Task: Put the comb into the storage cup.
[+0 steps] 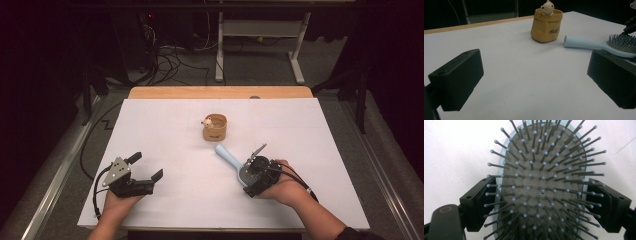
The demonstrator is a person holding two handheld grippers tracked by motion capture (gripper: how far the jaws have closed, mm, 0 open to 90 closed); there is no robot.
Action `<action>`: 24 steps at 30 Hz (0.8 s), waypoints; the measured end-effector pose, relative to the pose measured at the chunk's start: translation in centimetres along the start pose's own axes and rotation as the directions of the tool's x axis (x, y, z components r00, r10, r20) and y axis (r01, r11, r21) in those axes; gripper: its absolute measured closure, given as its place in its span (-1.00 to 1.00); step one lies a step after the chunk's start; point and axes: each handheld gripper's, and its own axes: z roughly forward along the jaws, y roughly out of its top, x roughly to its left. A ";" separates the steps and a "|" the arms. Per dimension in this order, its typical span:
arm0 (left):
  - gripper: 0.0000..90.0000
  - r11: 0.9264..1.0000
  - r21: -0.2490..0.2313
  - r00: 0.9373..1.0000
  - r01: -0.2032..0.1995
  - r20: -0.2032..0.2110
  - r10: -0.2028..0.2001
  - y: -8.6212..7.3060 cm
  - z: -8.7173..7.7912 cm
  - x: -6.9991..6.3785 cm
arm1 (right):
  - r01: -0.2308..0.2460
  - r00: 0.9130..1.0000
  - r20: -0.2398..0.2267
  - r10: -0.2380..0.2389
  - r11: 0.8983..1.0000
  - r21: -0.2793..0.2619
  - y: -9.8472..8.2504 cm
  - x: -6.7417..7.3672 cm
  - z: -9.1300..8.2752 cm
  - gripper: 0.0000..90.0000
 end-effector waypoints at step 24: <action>-0.97 1.000 -0.003 1.000 -0.004 -0.002 0.004 0.0 0.0 0.0 | -0.003 1.000 -0.011 0.003 1.000 0.028 0.4 -0.3 -0.2 -0.54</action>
